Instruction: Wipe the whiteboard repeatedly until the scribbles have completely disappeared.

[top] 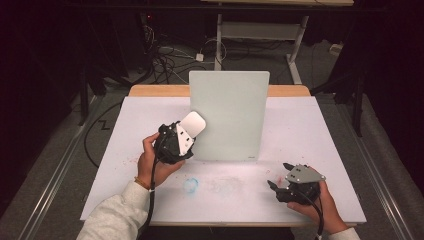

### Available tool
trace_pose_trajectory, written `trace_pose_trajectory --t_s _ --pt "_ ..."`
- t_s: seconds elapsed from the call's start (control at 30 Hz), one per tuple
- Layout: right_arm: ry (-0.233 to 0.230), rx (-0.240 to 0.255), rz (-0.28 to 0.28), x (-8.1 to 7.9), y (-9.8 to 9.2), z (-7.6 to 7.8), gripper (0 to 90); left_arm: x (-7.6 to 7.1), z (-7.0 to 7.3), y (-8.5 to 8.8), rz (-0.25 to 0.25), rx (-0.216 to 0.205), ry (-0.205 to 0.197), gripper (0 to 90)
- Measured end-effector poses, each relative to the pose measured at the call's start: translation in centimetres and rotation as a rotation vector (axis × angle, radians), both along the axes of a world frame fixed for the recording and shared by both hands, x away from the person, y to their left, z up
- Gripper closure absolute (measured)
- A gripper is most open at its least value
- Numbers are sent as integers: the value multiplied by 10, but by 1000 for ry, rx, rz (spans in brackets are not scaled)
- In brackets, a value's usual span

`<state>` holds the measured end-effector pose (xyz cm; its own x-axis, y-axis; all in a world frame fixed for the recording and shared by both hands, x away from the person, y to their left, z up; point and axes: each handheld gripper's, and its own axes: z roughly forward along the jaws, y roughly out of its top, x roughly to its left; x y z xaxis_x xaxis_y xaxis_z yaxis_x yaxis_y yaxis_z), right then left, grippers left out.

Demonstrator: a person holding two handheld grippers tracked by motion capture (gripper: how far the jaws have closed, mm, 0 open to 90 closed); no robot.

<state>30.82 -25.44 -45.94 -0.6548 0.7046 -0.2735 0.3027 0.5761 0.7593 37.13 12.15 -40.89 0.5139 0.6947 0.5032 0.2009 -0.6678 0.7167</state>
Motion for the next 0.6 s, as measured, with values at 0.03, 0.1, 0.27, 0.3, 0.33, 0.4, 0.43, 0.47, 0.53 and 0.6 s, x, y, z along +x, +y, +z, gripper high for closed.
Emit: trace_pose_trajectory --t_s 0.03,0.1,0.27,0.3,0.33,0.4,0.43,0.47,0.53,0.6 --pt "-4 7 1 0 0 1 242 -1 0 1 -4 0 0 292" --pt "-6 17 -5 -1 0 3 242 -3 2 4 -16 -4 -8 292" --pt "-7 16 -6 -2 0 2 242 -4 6 5 -16 -17 -30 292" --pt "-8 14 -4 -1 0 2 242 -3 8 5 -31 0 -49 292" --pt "-9 16 -1 -2 0 3 242 -3 8 4 -31 8 -52 292" --pt "-9 17 -1 -2 1 3 242 -6 6 3 -15 -11 -28 292" --pt "-11 18 -1 -2 1 3 242 -7 7 3 -19 -17 -26 292" --pt "-11 19 0 -2 0 3 242 -8 7 3 -23 -13 -27 292" --pt "-14 17 2 -2 0 4 242 -11 8 4 -29 -18 -24 292" --pt "-18 19 3 -1 0 4 242 -14 9 5 -41 -29 -15 292"
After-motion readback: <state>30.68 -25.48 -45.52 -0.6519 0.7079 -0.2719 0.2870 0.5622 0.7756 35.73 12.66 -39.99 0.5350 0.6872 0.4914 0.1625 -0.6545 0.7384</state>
